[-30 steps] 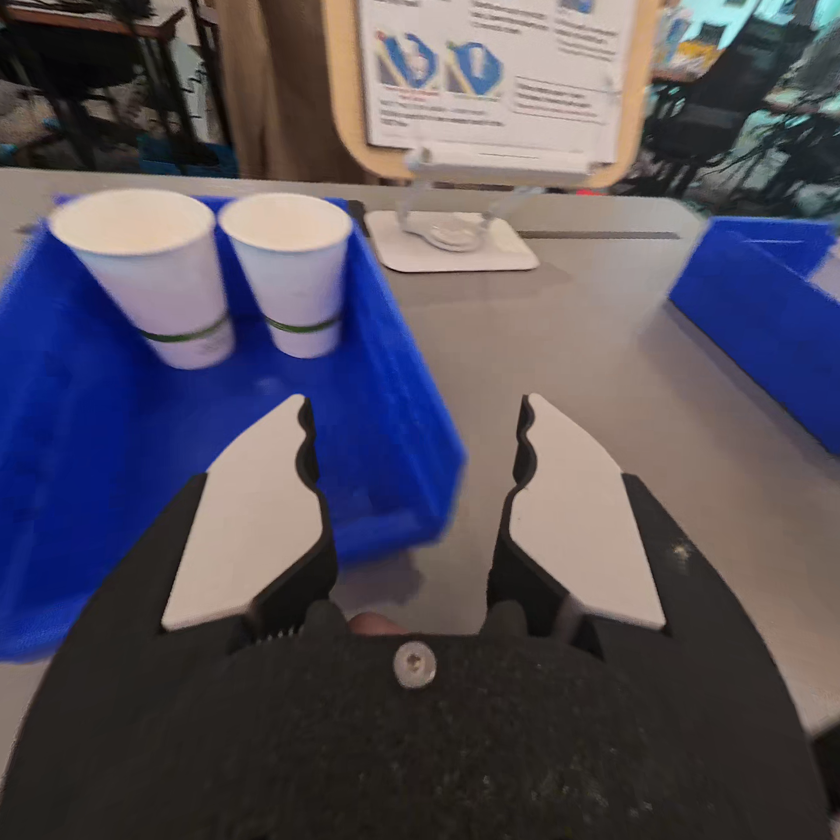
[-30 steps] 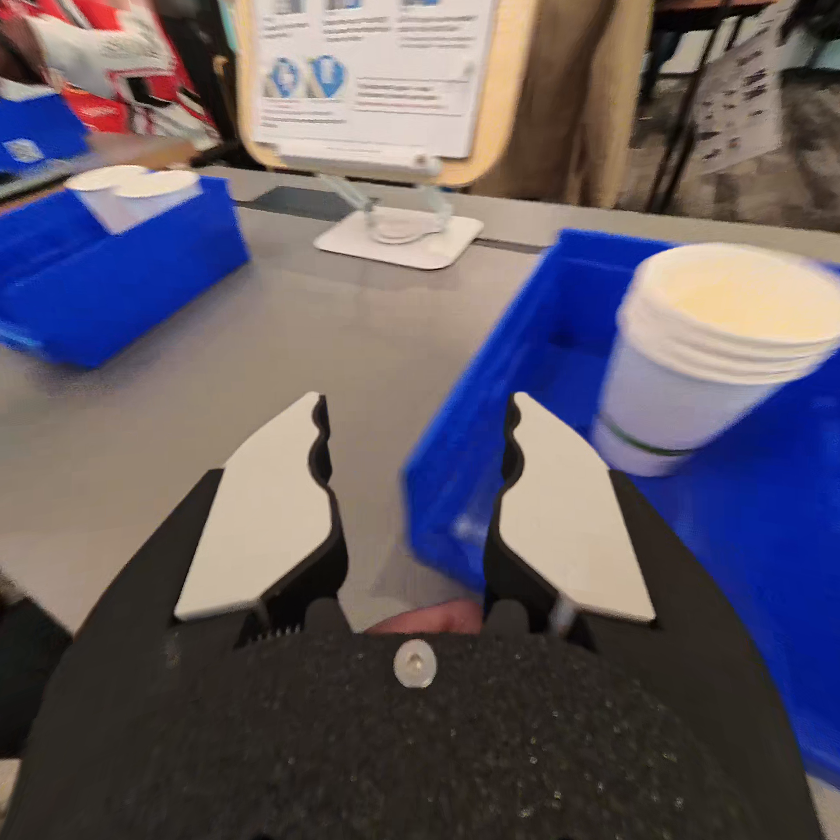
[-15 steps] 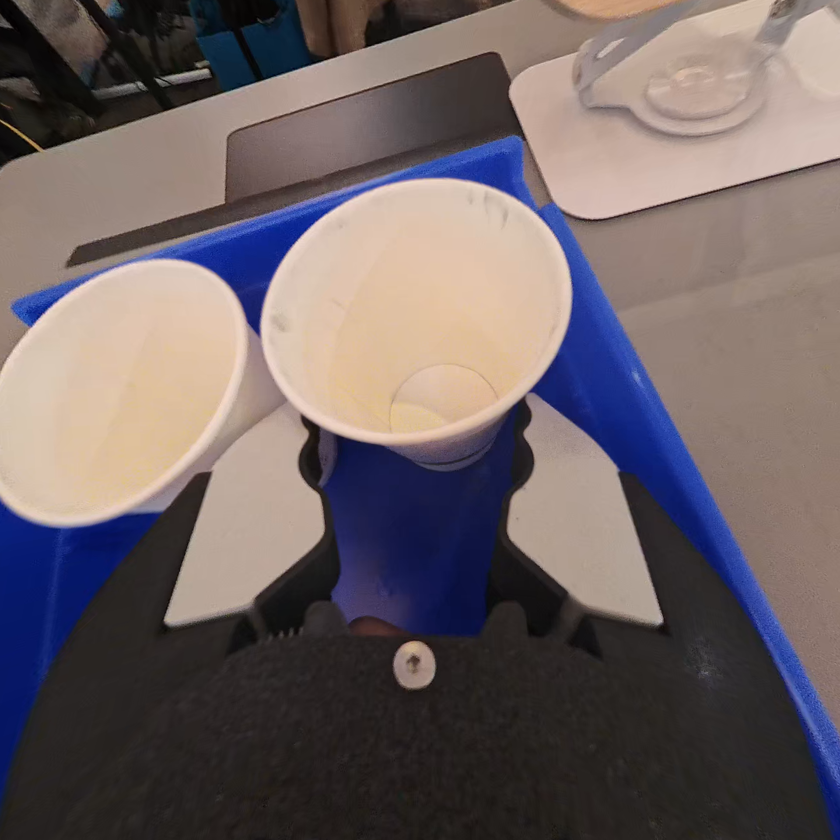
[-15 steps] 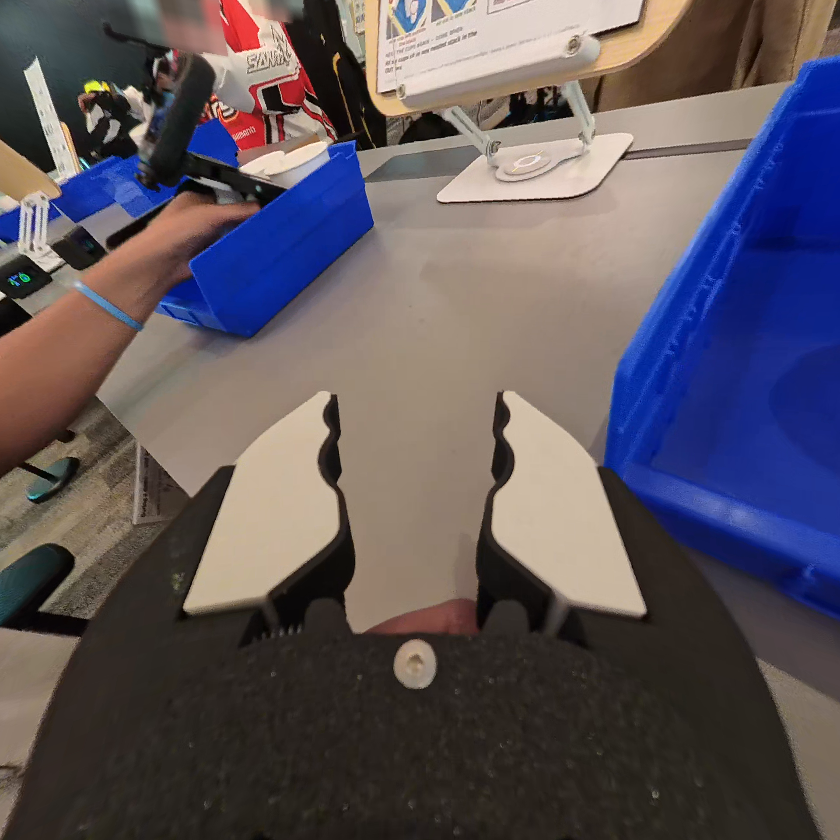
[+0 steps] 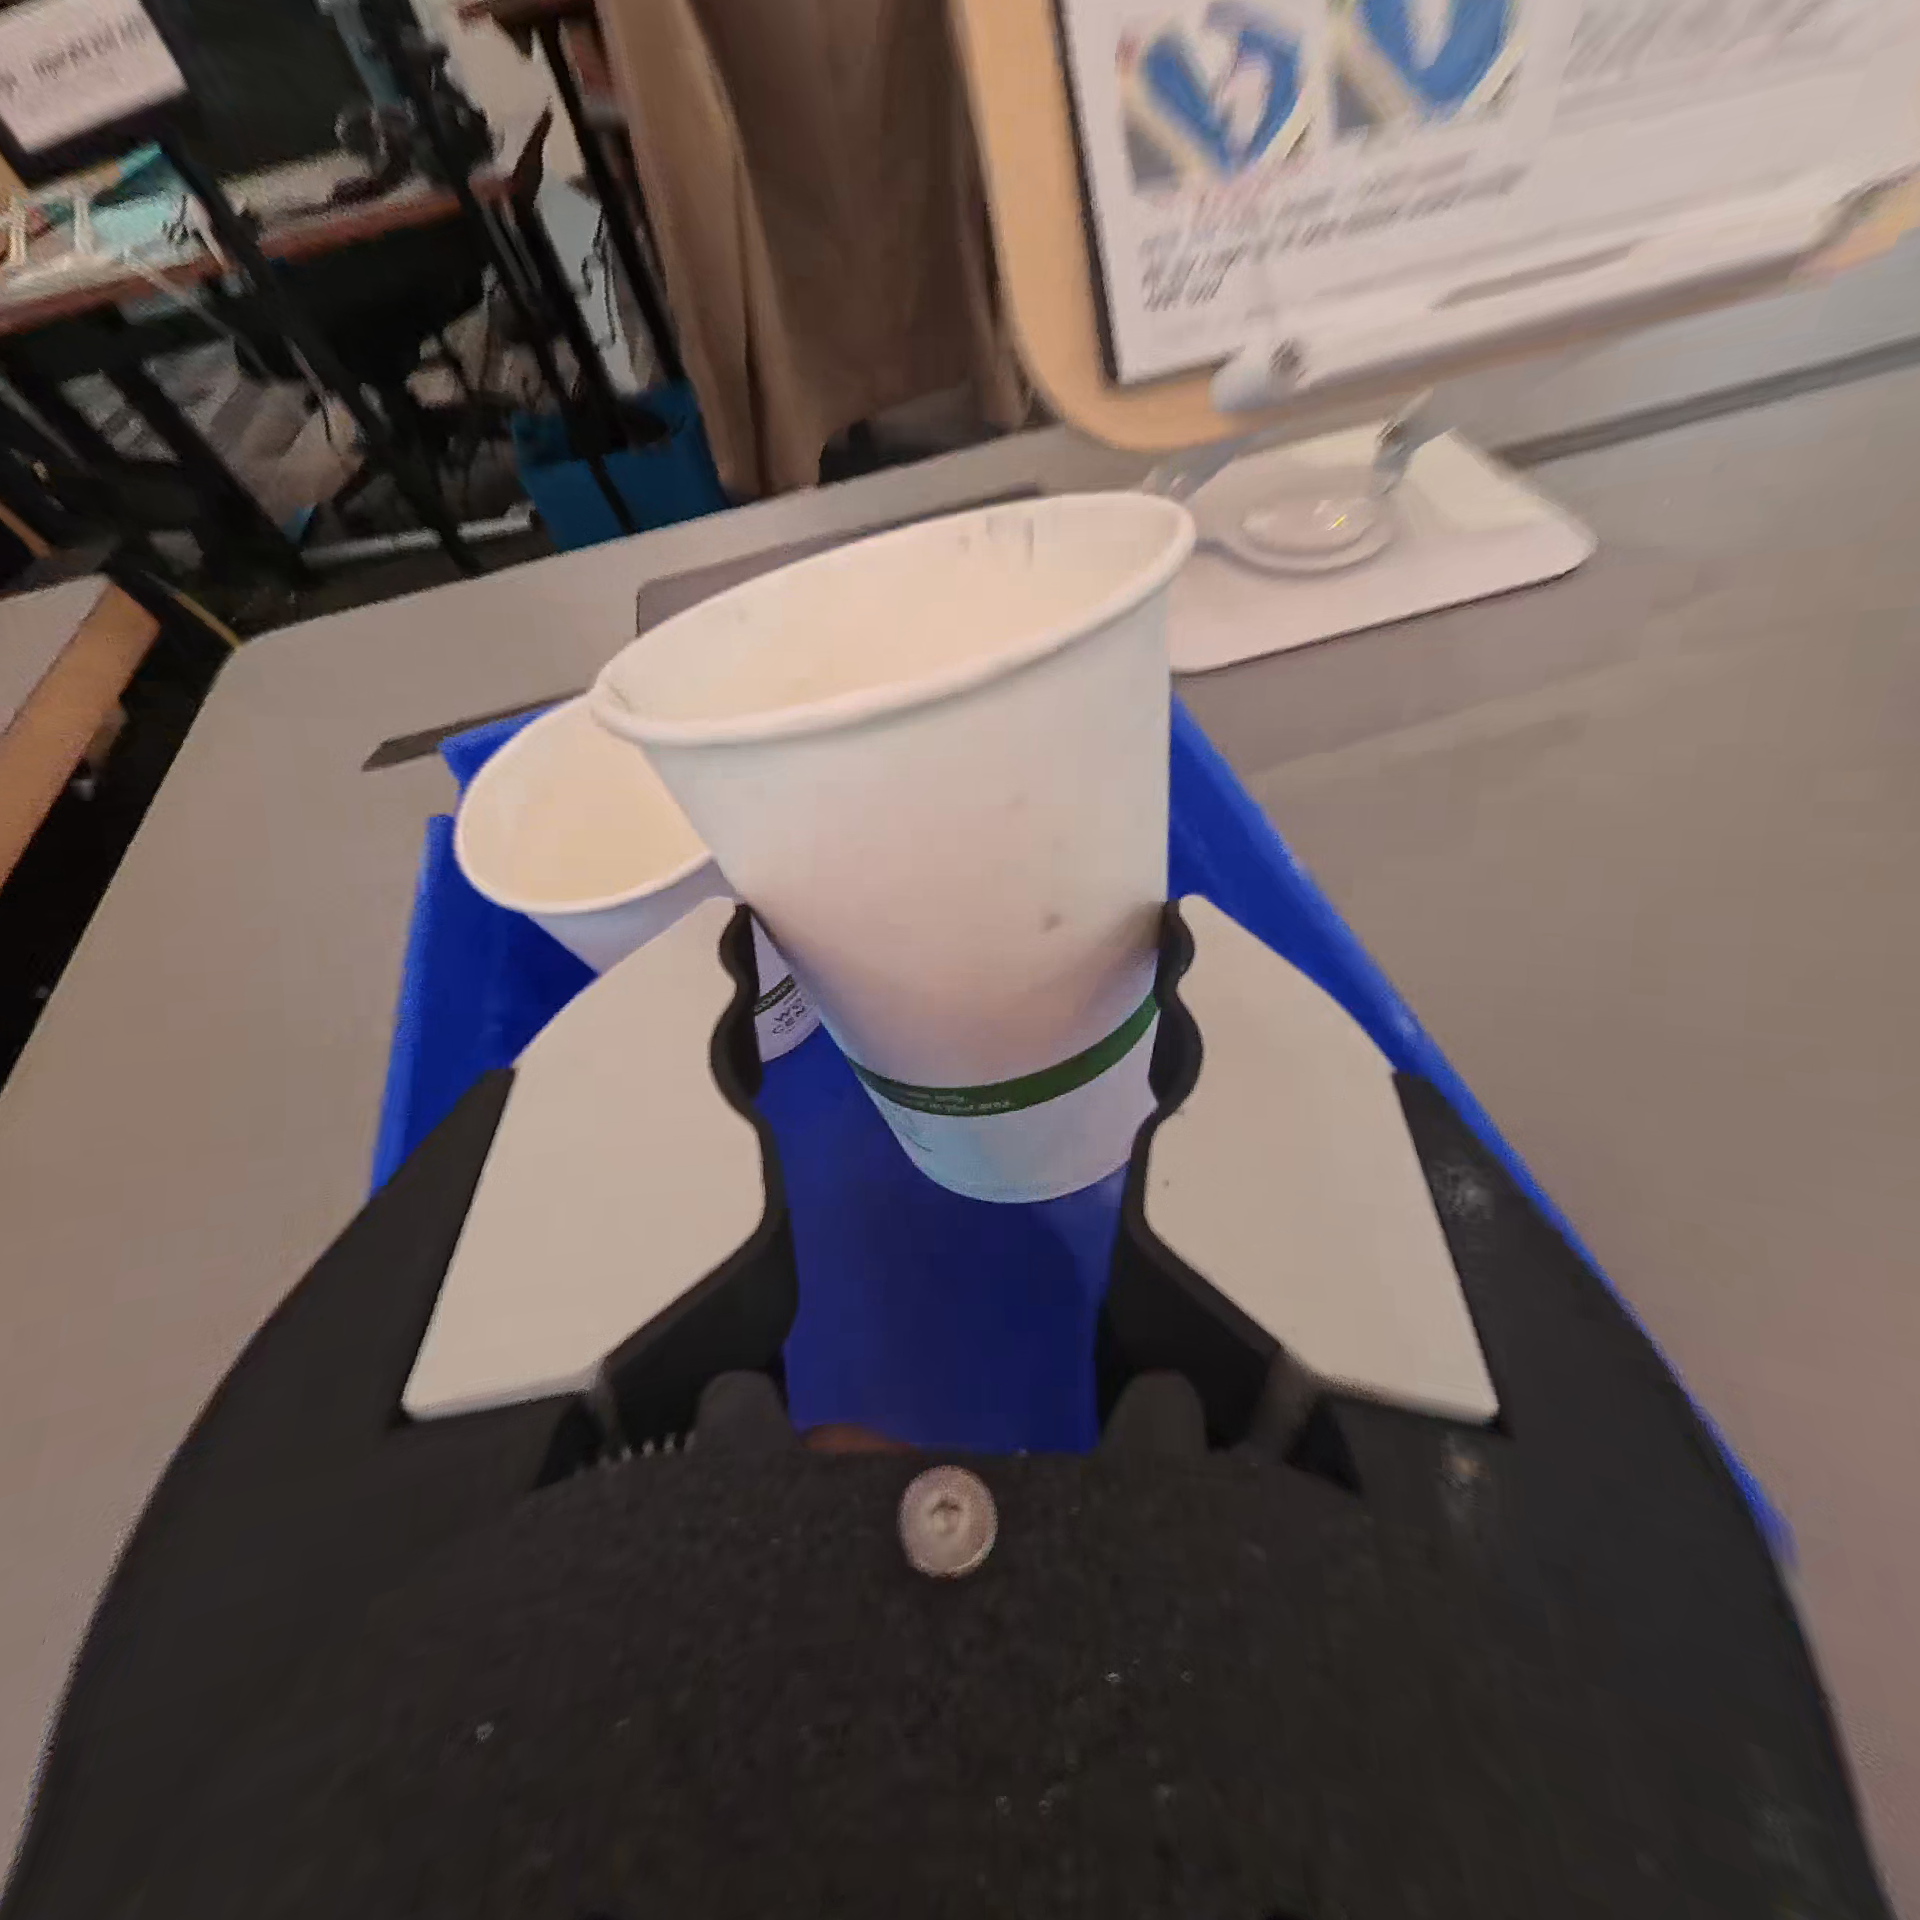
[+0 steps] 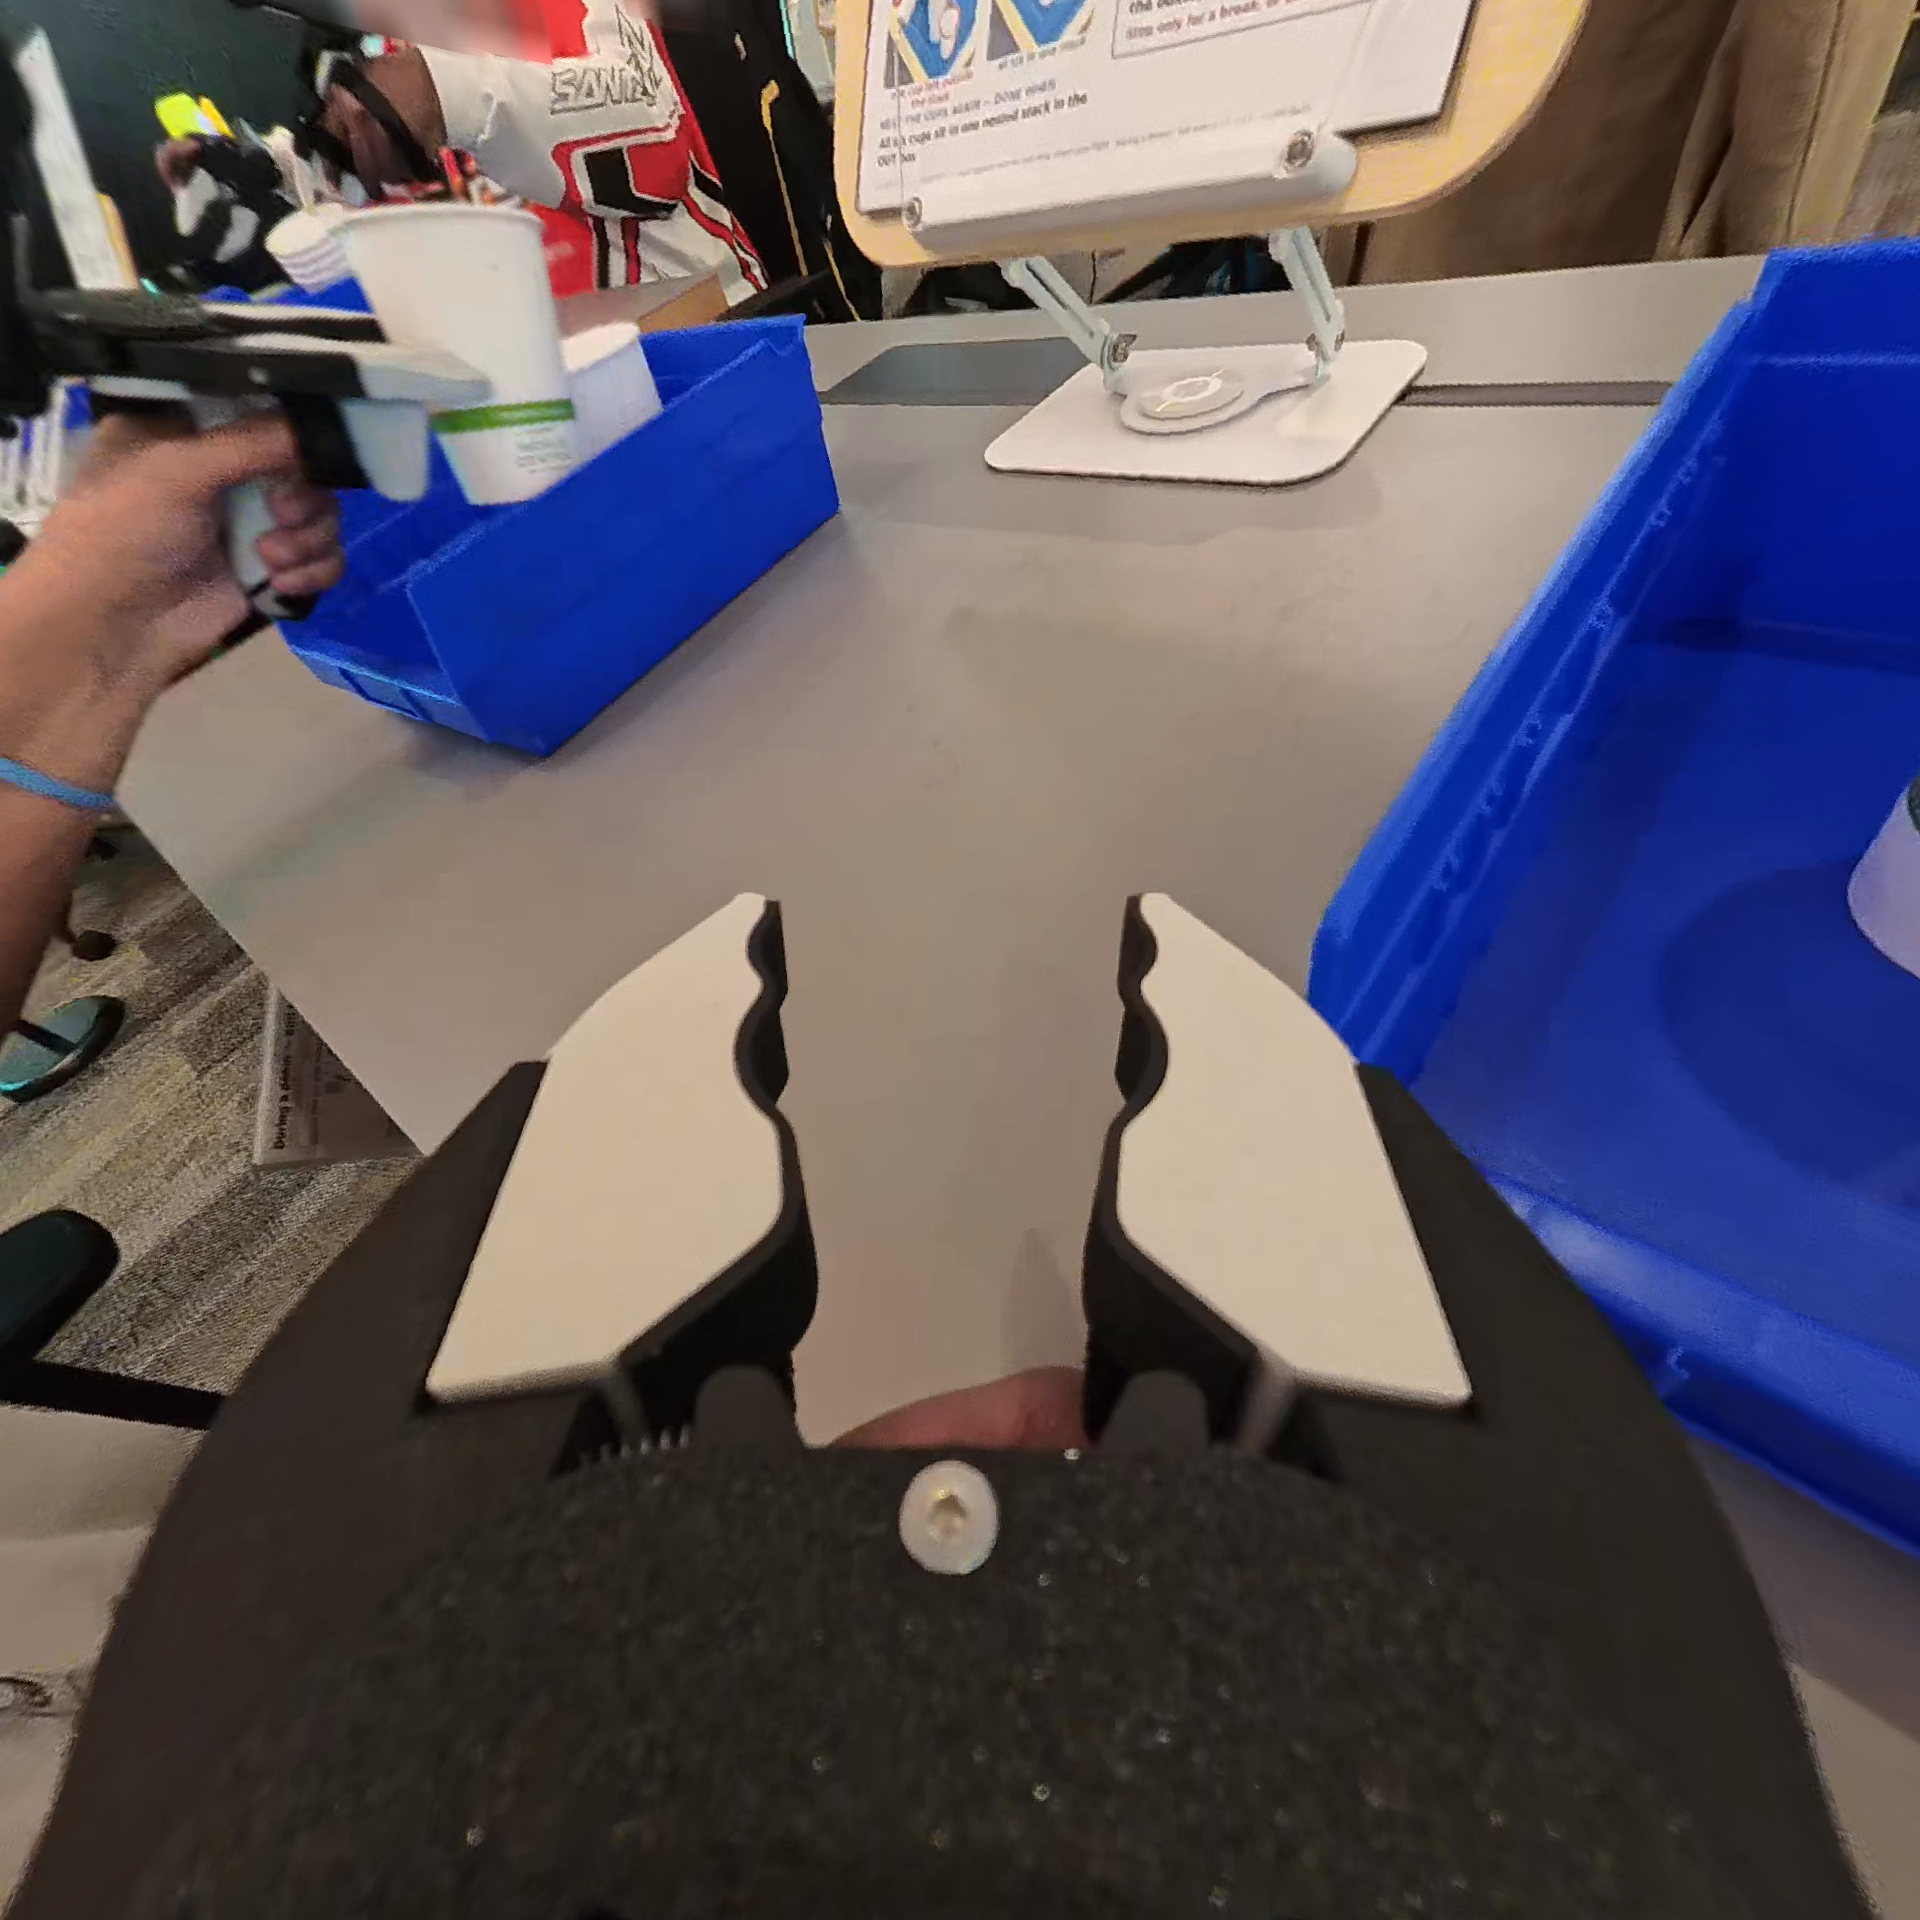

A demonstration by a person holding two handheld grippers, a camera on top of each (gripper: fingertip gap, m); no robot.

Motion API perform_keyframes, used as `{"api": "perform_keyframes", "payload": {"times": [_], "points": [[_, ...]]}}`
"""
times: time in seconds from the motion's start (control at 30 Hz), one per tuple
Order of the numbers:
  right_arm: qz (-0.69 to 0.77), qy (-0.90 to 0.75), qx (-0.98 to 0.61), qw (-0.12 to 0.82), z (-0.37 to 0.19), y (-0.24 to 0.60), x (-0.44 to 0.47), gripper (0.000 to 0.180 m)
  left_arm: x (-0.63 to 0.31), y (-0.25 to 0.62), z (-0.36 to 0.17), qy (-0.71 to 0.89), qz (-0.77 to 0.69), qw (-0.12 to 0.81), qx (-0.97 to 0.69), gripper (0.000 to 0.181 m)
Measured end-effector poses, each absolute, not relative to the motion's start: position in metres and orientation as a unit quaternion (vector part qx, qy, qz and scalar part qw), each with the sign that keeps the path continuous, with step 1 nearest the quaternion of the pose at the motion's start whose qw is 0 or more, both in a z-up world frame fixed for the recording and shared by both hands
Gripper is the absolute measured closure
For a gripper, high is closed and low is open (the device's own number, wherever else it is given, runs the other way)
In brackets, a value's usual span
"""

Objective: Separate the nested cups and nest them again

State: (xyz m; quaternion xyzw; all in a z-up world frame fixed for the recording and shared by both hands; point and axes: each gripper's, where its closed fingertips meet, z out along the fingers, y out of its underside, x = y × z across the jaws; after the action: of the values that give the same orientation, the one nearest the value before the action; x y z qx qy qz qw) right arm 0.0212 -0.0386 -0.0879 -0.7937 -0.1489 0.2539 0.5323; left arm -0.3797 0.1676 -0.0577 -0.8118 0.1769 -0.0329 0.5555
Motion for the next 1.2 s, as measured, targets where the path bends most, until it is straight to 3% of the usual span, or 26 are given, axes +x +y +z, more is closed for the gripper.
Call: {"api": "perform_keyframes", "payload": {"times": [0.27, 0.5, 0.7, 0.87, 0.97, 1.2], "points": [[0.374, -0.272, -0.72, 0.518, -0.031, -0.022, -0.049, 0.113, -0.288, 0.058, 0.016, 0.267, -0.289, 0.581, -0.712, 0.108], [0.458, -0.368, -0.66, 0.468, 0.016, 0.004, -0.099, 0.089, -0.173, 0.009, 0.003, 0.43, -0.366, 0.527, -0.635, 0.108], [0.507, -0.395, -0.64, 0.421, 0.014, -0.002, -0.119, 0.094, -0.128, -0.011, -0.018, 0.498, -0.379, 0.476, -0.618, 0.107], [0.499, -0.38, -0.625, 0.465, 0.019, -0.005, -0.11, 0.101, -0.131, -0.016, -0.016, 0.476, -0.4, 0.468, -0.628, 0.118], [0.479, -0.346, -0.633, 0.499, 0.022, -0.006, -0.092, 0.105, -0.15, -0.016, -0.013, 0.406, -0.42, 0.493, -0.645, 0.107], [0.303, -0.246, -0.67, 0.632, 0.034, 0.005, 0.001, 0.103, -0.201, -0.017, -0.074, 0.219, -0.403, 0.499, -0.735, 0.109]]}}
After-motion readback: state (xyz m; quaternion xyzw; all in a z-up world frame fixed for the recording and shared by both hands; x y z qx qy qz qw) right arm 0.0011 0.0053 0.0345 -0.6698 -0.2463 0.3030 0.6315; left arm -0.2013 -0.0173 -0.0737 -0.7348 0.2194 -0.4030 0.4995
